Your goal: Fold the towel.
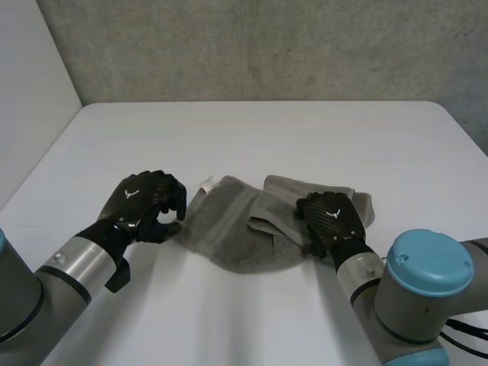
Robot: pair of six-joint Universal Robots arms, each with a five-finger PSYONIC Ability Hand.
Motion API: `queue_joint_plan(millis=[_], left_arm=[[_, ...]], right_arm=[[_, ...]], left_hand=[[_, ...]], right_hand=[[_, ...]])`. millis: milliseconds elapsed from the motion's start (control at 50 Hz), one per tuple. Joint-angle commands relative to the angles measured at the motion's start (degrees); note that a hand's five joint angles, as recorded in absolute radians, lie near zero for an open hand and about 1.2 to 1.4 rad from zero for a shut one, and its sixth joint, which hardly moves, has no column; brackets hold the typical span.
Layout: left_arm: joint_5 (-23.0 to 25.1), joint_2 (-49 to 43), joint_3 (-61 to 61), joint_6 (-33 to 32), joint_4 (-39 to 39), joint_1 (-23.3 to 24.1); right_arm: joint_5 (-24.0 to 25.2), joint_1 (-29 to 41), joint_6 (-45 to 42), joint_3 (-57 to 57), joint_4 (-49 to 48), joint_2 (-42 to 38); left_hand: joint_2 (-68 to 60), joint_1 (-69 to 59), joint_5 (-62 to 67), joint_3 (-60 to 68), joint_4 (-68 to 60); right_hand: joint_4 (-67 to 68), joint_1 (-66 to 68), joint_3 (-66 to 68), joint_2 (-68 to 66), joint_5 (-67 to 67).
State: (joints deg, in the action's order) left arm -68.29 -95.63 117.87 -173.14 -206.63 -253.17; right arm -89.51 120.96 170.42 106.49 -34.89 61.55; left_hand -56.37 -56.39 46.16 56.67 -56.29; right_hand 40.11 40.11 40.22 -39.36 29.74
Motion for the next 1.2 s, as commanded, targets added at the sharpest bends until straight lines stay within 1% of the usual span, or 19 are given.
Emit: queue_joint_plan(millis=[20,160,400,460,560,680,880,1120,1200], left_arm=[[0.0,0.0,-0.01,0.0,0.0,-0.05],[0.0,0.0,-0.01,0.0,0.0,-0.05],[0.0,0.0,-0.01,0.0,0.0,-0.05],[0.0,0.09,-0.01,0.0,0.0,-0.05],[0.09,0.0,0.08,0.0,0.0,-0.05],[0.09,0.0,-0.01,0.0,0.0,0.04],[0.09,0.09,0.17,0.09,0.09,-0.05],[0.09,0.0,0.17,0.0,0.09,-0.05],[0.09,0.0,0.17,0.0,0.0,0.04]], right_arm=[[-0.31,-0.2,-0.26,-0.49,-1.85,-0.3],[-0.49,-0.46,-0.35,-1.02,-1.94,-0.12],[-0.58,-0.81,-0.17,-1.46,-1.5,-1.17],[-0.67,-0.81,0.09,-1.28,-0.88,-0.38],[-0.67,-0.64,0.71,0.56,1.57,3.83],[-0.49,-0.37,0.79,1.26,2.19,4.36],[-0.41,-0.37,0.36,-0.4,1.67,-0.82],[-0.32,-0.28,0.27,-3.22,1.58,-3.72],[-0.23,-0.11,0.18,-3.74,1.58,-4.25]], left_hand=[[0.73,0.76,-0.52,-1.04,0.66],[0.57,0.59,-0.36,-0.87,0.49],[0.57,0.59,-0.36,-0.87,0.49],[0.57,0.59,-0.36,-0.87,0.49],[0.57,0.59,-0.36,-0.87,0.49],[0.57,0.59,-0.36,-0.87,0.49],[0.57,0.59,-0.36,-0.87,0.49],[0.57,0.59,-0.36,-0.87,0.49],[0.73,0.76,-0.52,-1.04,0.66]], right_hand=[[1.26,1.26,1.14,-2.01,1.63],[4.62,4.62,4.5,-5.37,4.99],[4.8,4.79,4.68,-5.55,5.17],[4.8,4.79,4.68,-5.55,5.17],[2.45,2.45,2.33,-3.2,2.82],[1.43,1.43,1.31,-2.18,1.8],[1.94,1.93,1.82,-2.69,2.31],[3.62,3.61,3.5,-4.37,3.99],[7.31,7.3,7.19,-8.06,7.68]])
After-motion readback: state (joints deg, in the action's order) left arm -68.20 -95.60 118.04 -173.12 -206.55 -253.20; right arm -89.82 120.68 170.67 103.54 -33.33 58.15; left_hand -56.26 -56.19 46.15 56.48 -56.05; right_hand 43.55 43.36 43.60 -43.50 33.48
